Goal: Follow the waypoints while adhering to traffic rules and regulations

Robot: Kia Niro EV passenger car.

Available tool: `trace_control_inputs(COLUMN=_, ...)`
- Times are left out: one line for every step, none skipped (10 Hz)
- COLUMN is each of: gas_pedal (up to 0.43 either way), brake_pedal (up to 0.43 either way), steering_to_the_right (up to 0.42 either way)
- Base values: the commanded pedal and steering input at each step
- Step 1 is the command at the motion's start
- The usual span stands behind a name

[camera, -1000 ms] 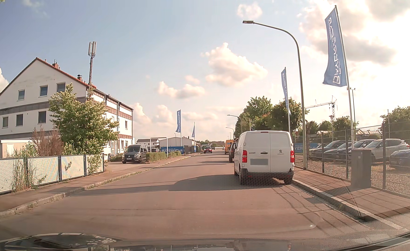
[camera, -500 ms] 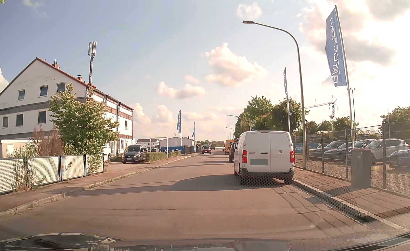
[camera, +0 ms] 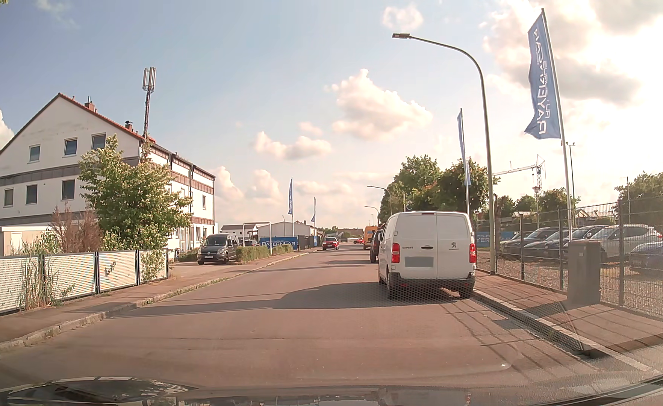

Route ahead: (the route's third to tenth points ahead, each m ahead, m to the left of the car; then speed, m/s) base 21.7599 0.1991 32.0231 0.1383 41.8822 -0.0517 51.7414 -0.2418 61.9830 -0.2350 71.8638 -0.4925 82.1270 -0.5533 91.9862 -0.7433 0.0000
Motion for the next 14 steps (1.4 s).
trace_control_inputs(gas_pedal=0.0, brake_pedal=0.183, steering_to_the_right=0.009)
trace_control_inputs(gas_pedal=0.0, brake_pedal=0.183, steering_to_the_right=0.009)
trace_control_inputs(gas_pedal=0.0, brake_pedal=0.183, steering_to_the_right=0.009)
trace_control_inputs(gas_pedal=0.0, brake_pedal=0.183, steering_to_the_right=0.009)
trace_control_inputs(gas_pedal=0.0, brake_pedal=0.183, steering_to_the_right=0.01)
trace_control_inputs(gas_pedal=0.0, brake_pedal=0.183, steering_to_the_right=0.01)
trace_control_inputs(gas_pedal=0.0, brake_pedal=0.183, steering_to_the_right=0.01)
trace_control_inputs(gas_pedal=0.0, brake_pedal=0.183, steering_to_the_right=0.01)
trace_control_inputs(gas_pedal=0.0, brake_pedal=0.183, steering_to_the_right=0.01)
trace_control_inputs(gas_pedal=0.0, brake_pedal=0.183, steering_to_the_right=0.01)
trace_control_inputs(gas_pedal=0.0, brake_pedal=0.183, steering_to_the_right=0.01)
trace_control_inputs(gas_pedal=0.0, brake_pedal=0.183, steering_to_the_right=0.01)
trace_control_inputs(gas_pedal=0.0, brake_pedal=0.189, steering_to_the_right=0.008)
trace_control_inputs(gas_pedal=0.0, brake_pedal=0.183, steering_to_the_right=-0.001)
